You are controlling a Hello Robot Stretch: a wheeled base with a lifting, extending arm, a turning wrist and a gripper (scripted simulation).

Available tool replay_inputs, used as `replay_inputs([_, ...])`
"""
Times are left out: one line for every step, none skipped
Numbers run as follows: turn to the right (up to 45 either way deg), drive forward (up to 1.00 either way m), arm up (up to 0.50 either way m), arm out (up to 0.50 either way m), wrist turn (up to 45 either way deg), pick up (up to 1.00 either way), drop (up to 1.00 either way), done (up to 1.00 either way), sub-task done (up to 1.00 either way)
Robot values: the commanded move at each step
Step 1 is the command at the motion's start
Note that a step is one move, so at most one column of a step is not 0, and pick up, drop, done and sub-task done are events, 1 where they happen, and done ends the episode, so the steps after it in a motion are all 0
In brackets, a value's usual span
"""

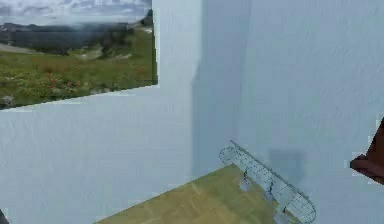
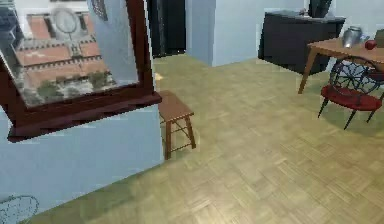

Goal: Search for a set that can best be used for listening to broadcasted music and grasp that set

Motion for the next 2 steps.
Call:
replay_inputs([45.0,0.00,0.00,0.00,0.0,0.00,0.00,0.00,0.00])
replay_inputs([45.0,0.00,0.00,0.00,0.0,0.00,0.00,0.00,0.00])
